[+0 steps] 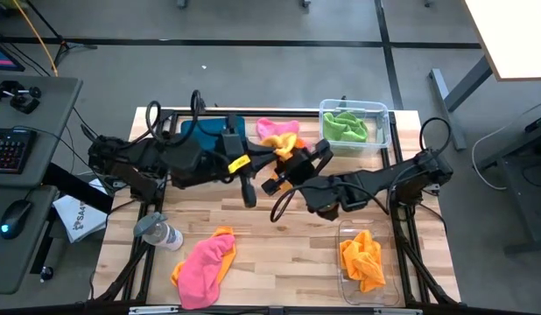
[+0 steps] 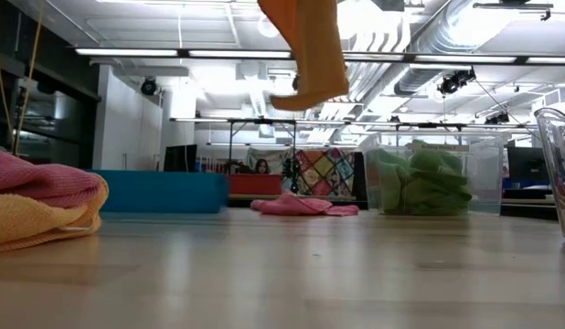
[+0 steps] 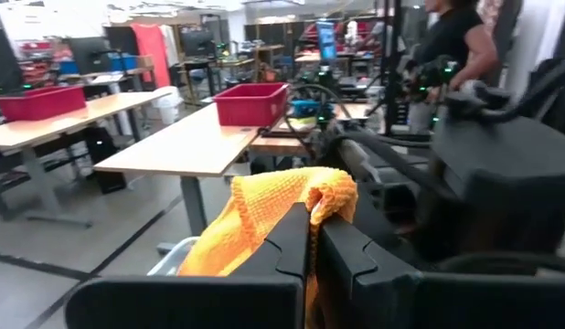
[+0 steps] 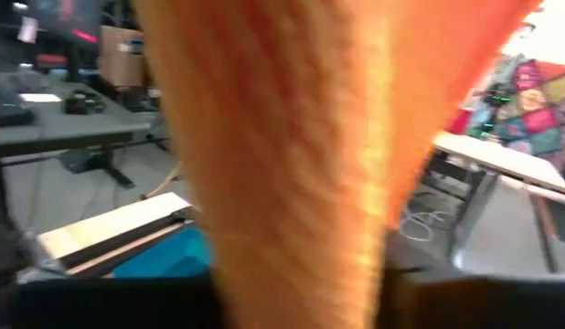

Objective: Sort microfiber towel by color & place in baskets
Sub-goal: Put the top orange towel into the bottom transparent bin

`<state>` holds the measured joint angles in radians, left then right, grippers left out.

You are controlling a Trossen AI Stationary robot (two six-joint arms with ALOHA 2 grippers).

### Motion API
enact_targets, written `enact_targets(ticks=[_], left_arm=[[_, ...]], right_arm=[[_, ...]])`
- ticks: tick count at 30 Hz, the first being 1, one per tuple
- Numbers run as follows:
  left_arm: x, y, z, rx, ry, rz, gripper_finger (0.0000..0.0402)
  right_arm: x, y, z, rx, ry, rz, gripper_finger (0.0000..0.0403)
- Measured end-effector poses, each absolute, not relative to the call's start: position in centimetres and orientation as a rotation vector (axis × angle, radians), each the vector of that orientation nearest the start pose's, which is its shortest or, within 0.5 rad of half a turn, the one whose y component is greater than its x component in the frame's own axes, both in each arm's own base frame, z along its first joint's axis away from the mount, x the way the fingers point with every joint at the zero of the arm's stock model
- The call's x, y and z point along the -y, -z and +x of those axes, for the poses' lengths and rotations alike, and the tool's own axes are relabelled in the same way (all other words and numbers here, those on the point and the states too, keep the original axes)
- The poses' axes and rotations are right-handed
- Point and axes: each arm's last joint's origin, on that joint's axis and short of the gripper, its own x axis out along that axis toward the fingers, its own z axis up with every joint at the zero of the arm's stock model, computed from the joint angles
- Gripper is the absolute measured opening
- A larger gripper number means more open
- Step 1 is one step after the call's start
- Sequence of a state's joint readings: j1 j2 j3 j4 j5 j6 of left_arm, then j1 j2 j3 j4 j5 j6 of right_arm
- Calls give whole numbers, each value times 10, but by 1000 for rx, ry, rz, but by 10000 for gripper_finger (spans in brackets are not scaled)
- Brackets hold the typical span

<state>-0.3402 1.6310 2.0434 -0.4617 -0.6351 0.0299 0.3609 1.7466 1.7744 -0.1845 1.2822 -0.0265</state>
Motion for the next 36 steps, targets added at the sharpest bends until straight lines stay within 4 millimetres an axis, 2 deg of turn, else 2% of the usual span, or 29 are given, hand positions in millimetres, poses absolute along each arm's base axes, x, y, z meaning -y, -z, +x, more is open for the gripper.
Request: enact_targets(ticks=[1, 2, 6, 9, 15, 21, 25, 30, 33, 36], left_arm=[[95, -515, 314, -51, -286, 54, 0], [96, -515, 314, -54, -280, 56, 0], [96, -517, 307, -67, -274, 47, 16], [91, -519, 294, -104, -279, 38, 47], [77, -518, 262, -217, -353, 4, 132], [66, -500, 233, -429, -429, -78, 189], [70, -484, 227, -530, -479, -111, 197], [84, -464, 232, -514, -502, -104, 197], [90, -450, 238, -486, -506, -125, 197], [96, -435, 244, -461, -490, -160, 197]], right_arm=[[-111, -419, 369, -123, 898, -142, 39], [-113, -419, 369, -124, 880, -146, 21], [-118, -420, 362, -128, 864, -129, 11], [-117, -425, 347, -142, 855, -101, 6], [-102, -429, 296, -233, 863, -22, 3], [-95, -430, 232, -416, 773, 89, 2], [-108, -437, 197, -552, 544, 145, 1], [-132, -448, 157, -605, 269, 298, 1], [-149, -449, 137, -598, 189, 376, 1], [-169, -441, 121, -553, 170, 425, 1]])
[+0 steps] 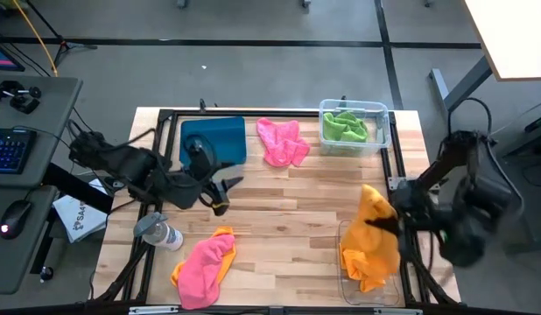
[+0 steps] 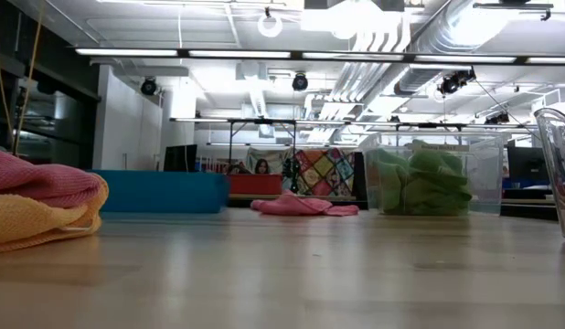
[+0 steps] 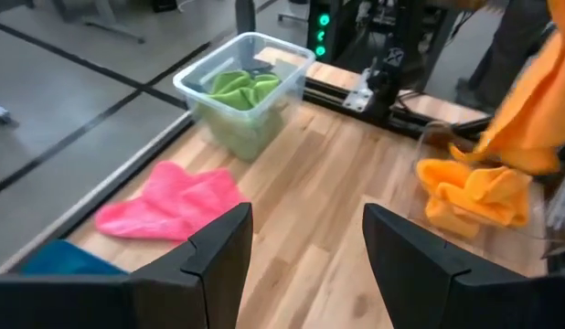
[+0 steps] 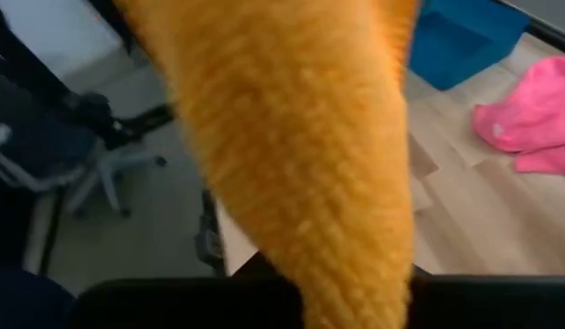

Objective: Sort microfiber towel by color & place in baskets
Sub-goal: Put the top orange towel into the bottom transparent bin

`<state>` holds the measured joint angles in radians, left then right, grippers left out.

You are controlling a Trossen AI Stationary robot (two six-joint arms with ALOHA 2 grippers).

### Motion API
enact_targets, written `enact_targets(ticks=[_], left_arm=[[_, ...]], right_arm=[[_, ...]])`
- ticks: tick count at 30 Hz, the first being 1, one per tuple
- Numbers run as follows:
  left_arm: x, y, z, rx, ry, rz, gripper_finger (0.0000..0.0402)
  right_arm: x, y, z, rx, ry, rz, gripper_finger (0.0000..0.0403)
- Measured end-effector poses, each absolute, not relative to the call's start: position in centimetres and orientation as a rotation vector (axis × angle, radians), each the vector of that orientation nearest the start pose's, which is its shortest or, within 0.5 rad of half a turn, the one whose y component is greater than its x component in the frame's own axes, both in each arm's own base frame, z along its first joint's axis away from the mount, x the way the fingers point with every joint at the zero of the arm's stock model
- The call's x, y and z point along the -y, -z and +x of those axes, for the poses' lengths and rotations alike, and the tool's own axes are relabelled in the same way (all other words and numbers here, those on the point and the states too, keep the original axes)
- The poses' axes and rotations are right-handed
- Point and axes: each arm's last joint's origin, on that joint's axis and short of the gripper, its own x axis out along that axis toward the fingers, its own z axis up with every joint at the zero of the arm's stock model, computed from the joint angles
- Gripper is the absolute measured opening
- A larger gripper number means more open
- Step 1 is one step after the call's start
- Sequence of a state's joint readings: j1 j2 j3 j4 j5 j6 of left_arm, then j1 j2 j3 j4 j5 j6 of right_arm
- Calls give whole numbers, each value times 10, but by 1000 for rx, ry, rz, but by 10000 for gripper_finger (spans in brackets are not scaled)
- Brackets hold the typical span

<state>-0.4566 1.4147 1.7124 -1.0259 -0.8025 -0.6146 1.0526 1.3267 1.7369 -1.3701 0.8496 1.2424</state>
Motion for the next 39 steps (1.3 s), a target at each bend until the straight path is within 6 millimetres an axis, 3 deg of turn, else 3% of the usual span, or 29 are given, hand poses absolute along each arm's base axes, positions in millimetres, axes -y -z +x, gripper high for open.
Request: enact_targets(ticks=[5, 9, 12, 15, 21, 25, 30, 35, 39], left_arm=[[103, -420, 253, -405, -459, -228, 197], [104, -421, 257, -373, -432, -256, 197], [105, -423, 258, -359, -419, -240, 197], [104, -426, 257, -348, -409, -237, 197], [104, -429, 255, -348, -386, -252, 197], [104, -429, 255, -350, -382, -252, 197], [104, -429, 255, -351, -383, -252, 197], [104, -429, 255, -350, -384, -257, 197], [104, -429, 255, -349, -385, -258, 197]], right_arm=[[-196, -404, 107, -454, 233, 464, 1], [-202, -366, 103, -407, 310, 525, 1], [-205, -343, 99, -478, 337, 572, 1], [-209, -332, 91, -603, 337, 609, 0], [-216, -328, 79, -747, 315, 668, 0], [-226, -311, 83, -832, 272, 689, 0], [-236, -272, 93, -974, 217, 776, 0], [-232, -239, 104, -1097, 242, 860, 0], [-226, -232, 121, -1154, 219, 873, 0]])
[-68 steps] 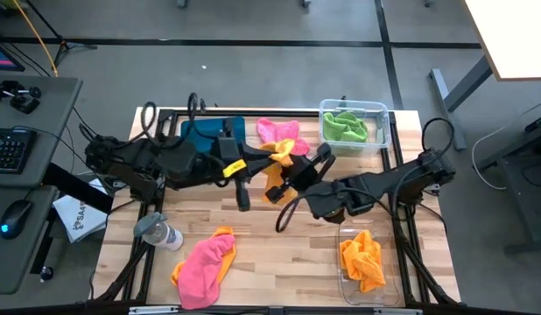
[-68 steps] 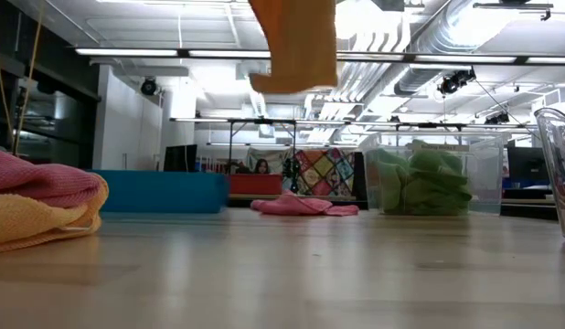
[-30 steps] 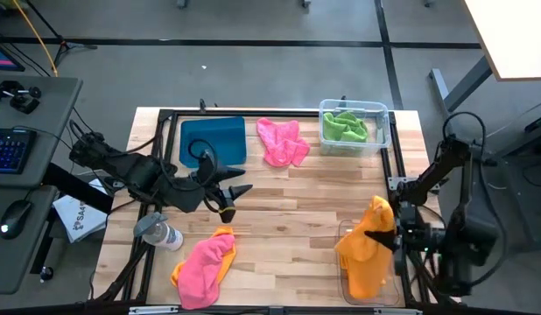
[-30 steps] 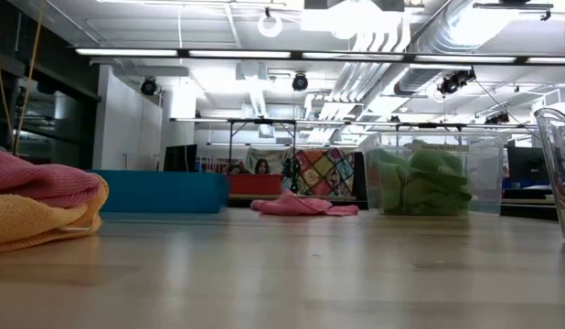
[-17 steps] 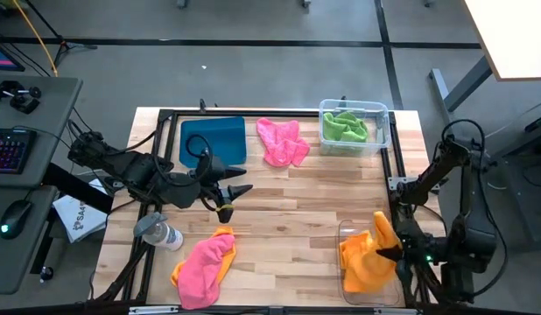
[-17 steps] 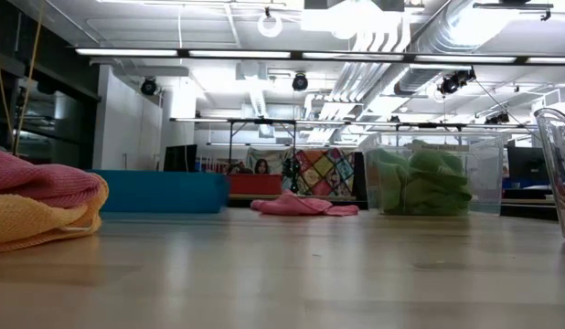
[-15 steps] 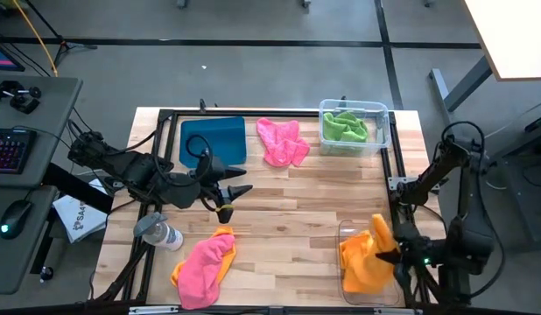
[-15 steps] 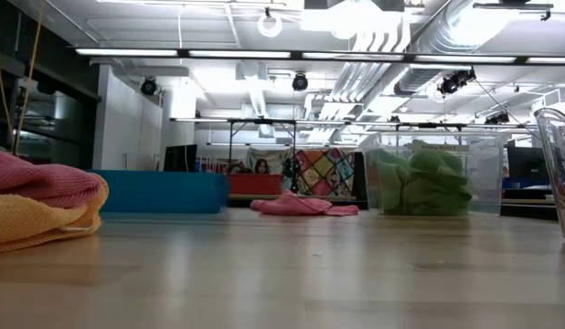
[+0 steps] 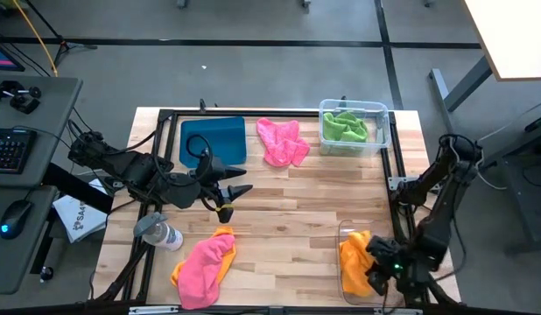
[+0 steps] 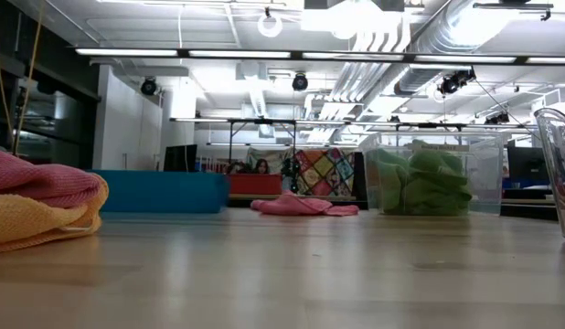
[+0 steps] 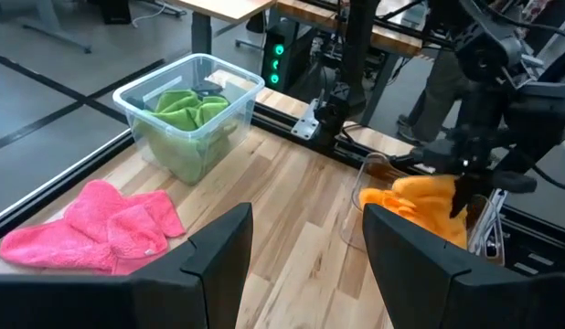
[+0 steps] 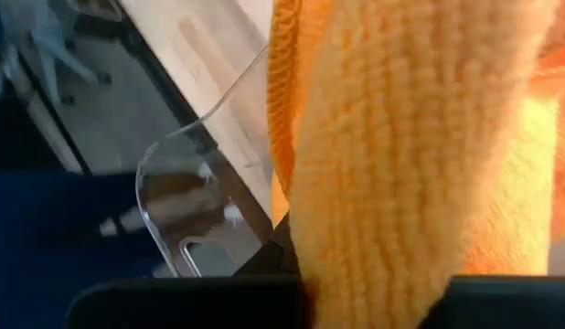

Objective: Sort microfiber towel by color & place in baskets
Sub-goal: Put the top orange towel into the bottom transparent bin

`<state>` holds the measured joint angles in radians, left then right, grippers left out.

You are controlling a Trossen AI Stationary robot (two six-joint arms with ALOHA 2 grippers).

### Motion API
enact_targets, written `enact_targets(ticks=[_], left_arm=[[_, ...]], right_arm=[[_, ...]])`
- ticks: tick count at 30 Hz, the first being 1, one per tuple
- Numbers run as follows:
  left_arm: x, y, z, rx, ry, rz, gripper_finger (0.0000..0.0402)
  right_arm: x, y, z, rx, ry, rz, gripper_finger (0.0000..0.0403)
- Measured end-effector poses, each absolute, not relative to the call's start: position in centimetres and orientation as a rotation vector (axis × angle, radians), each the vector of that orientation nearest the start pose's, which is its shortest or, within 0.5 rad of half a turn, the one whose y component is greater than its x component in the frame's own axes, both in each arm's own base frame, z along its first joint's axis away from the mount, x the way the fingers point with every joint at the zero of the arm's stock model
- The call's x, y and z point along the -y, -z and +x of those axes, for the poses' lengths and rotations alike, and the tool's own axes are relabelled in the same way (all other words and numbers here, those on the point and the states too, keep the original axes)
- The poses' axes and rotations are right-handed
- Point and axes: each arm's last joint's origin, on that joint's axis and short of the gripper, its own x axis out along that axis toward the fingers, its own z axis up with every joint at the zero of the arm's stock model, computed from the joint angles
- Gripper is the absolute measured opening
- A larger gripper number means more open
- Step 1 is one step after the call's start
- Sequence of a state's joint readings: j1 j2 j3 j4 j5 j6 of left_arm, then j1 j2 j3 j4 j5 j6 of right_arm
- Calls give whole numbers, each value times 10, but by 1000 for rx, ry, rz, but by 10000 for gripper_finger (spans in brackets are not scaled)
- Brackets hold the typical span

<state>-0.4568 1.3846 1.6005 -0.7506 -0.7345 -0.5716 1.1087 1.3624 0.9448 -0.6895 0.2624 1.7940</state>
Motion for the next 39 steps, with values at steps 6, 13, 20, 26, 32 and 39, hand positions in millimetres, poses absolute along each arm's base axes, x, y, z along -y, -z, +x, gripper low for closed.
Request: enact_targets(ticks=[6, 13, 20, 26, 32, 39], left_arm=[[104, -430, 256, -339, -373, -271, 197], [105, -430, 256, -351, -336, -284, 197], [105, -430, 256, -351, -335, -284, 197], [105, -430, 256, -353, -334, -276, 197], [105, -430, 256, -356, -331, -259, 197], [105, -430, 256, -361, -325, -230, 197]], right_arm=[[-209, -224, 152, -1320, 68, 776, 0], [-189, -204, 159, -1397, 36, 648, 0], [-178, -174, 144, -1559, 58, 657, 0], [-172, -161, 144, -1542, 119, 719, 0], [-167, -161, 153, -1490, 122, 735, 22], [-177, -184, 162, -1520, 6, 748, 123]])
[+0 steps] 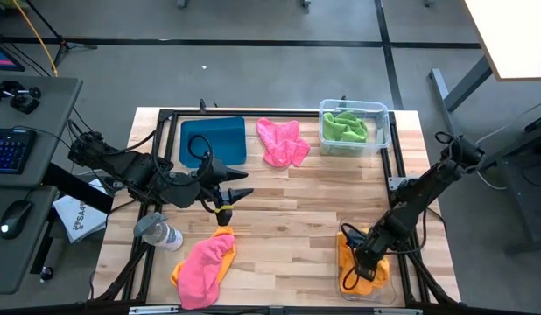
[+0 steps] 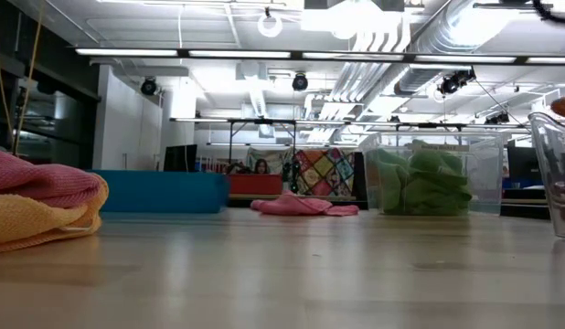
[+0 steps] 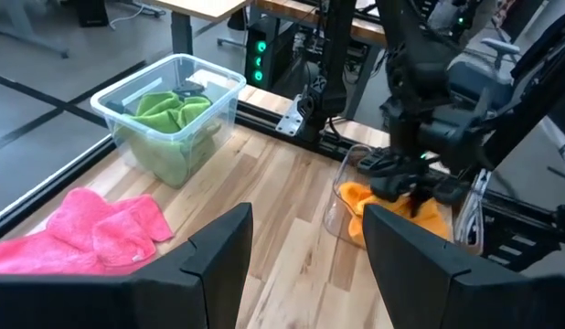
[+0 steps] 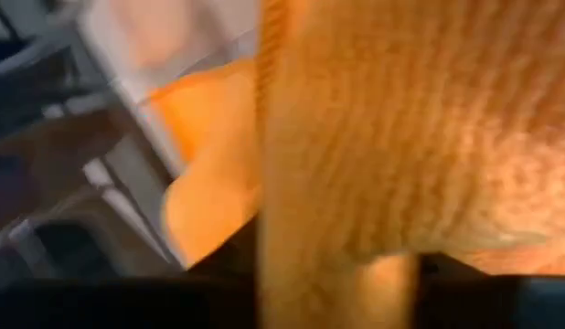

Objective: Sort microfiber towel by color & place in baskets
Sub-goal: Put the top orange towel into the bottom transparent bin

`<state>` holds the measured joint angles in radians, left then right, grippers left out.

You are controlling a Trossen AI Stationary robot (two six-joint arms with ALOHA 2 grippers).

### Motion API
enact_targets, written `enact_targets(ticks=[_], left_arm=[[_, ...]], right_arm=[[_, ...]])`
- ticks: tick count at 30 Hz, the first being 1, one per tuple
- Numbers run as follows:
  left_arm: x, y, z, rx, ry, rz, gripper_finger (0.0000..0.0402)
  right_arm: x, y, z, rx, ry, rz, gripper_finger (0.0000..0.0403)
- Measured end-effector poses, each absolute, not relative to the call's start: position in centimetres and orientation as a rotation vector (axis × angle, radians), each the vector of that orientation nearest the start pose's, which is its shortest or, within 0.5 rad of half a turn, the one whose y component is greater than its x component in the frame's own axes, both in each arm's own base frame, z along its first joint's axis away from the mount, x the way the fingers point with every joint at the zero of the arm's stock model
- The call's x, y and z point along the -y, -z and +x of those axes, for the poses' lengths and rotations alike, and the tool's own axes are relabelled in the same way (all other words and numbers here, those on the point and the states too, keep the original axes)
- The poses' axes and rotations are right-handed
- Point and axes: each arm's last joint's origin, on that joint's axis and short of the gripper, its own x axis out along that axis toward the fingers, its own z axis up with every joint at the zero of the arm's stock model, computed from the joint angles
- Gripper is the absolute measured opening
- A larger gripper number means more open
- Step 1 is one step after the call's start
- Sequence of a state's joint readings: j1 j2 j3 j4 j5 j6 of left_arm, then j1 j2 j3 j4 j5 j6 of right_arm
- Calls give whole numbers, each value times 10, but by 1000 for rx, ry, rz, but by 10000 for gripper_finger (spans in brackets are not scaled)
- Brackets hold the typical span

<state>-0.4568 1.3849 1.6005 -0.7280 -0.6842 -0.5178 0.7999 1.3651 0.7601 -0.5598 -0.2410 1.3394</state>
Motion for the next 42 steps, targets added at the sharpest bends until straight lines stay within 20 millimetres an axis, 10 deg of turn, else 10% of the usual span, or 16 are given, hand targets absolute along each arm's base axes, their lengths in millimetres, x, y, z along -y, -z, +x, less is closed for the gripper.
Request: enact_targets(ticks=[8, 17, 25, 42], left_arm=[[105, -430, 256, -366, -319, -198, 197], [105, -430, 256, -369, -316, -180, 197], [103, -430, 257, -368, -326, -181, 197], [101, -430, 258, -367, -333, -195, 197]], right_arm=[[-182, -250, 162, -1609, -40, 546, 205], [-187, -308, 172, -1392, -89, 521, 195], [-197, -278, 197, -1355, 53, 391, 18], [-232, -175, 228, -1617, 158, 137, 2]])
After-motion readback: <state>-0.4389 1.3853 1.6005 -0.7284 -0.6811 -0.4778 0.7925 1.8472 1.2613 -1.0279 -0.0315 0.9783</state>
